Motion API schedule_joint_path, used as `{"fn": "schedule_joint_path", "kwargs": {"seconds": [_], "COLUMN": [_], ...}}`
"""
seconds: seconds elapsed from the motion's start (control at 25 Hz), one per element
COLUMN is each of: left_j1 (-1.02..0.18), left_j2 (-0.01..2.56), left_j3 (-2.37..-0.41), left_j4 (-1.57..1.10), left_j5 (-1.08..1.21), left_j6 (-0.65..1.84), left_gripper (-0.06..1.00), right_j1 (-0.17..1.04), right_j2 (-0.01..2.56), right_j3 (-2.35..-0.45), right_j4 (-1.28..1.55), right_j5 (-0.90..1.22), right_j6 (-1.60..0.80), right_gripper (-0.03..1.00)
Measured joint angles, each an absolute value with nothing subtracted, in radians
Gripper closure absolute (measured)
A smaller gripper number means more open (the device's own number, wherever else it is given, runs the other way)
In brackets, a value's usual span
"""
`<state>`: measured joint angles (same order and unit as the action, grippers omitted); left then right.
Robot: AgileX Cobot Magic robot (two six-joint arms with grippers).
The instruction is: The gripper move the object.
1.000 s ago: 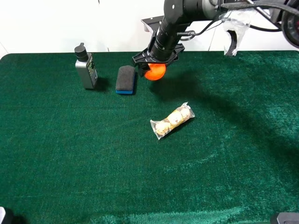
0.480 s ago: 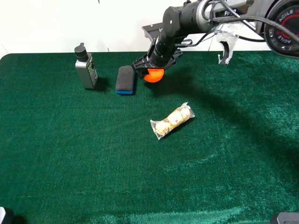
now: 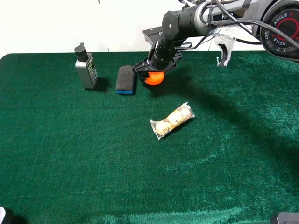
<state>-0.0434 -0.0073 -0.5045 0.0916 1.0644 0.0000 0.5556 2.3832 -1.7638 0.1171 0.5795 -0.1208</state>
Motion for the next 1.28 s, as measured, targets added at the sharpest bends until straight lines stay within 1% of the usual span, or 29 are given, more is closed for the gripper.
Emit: {"fn": "schedule_joint_path", "kwargs": {"seconds": [0.16,0.32,0.44,0.88,1.28], "left_j1": [-0.043,-0.043,-0.043,-0.043,-0.043], "left_j2": [-0.007,-0.007,-0.007,-0.007,-0.007], "left_j3": [-0.505,-0.505,-0.505,-0.505,-0.505], "left_j4": [0.092,0.092,0.092,0.092,0.092], "left_j5": [1.064,1.064,1.064,1.064,1.064], "left_j6": [0.0,0.0,0.0,0.0,0.0], "left_gripper": [-0.04,-0.04,-0.04,-0.04,-0.04], "right_j1": [0.556,0.556,0.556,0.556,0.556], "right_j2": [2.383,2.383,2.383,2.352,2.25], "right_j3": [-1.764,-1.764,-1.764,-1.764,-1.765], "right_j4": [0.114,0.11,0.108,0.097,0.091], "right_j5": [0.579,0.579,0.578,0.592,0.745], "right_j6": [-0.118,-0.1,-0.095,-0.092,-0.092], "right_gripper": [0.42,0.31,0.28,0.28,0.28]}}
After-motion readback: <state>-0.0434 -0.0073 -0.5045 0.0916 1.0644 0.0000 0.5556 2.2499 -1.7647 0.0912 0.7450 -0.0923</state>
